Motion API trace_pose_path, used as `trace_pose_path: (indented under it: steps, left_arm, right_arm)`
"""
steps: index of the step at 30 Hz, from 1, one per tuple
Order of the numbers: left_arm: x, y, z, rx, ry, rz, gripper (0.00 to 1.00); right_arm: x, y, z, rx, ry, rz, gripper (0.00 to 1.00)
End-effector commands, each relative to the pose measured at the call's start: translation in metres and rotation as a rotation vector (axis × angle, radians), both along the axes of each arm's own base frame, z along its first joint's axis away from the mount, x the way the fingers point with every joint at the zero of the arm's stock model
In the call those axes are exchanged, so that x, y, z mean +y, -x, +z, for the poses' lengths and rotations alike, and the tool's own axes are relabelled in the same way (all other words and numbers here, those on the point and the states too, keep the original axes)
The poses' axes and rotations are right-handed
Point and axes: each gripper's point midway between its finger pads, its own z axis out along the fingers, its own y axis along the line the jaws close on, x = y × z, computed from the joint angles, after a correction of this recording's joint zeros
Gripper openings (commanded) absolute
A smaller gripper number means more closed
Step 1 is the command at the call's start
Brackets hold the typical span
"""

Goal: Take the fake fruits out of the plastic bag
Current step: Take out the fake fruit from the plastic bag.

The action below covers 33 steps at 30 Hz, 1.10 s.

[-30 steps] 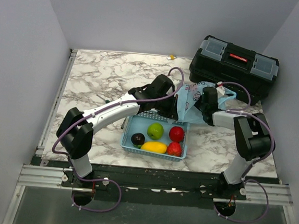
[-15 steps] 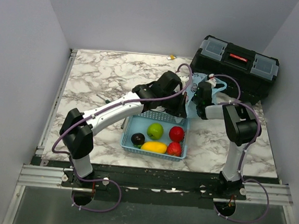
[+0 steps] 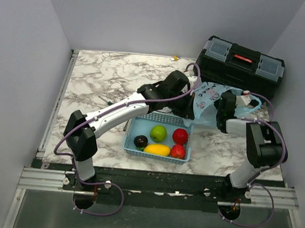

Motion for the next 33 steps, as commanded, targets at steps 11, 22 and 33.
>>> trace_pose_path:
  steps: [11,22,33]
  left_arm:
    - [-0.006,0.02,-0.028,0.032,-0.042,-0.033,0.0]
    - [-0.017,0.013,-0.01,0.003,-0.021,-0.045,0.0]
    - [-0.028,0.015,0.0,0.003,-0.01,-0.088,0.0]
  right_arm:
    - [0.075,0.036,-0.003,0.001,-0.07,0.413,0.86]
    - [0.093,0.002,-0.018,-0.045,-0.312,0.365,0.61]
    - [0.098,-0.034,-0.039,-0.066,-0.407,0.31,0.58]
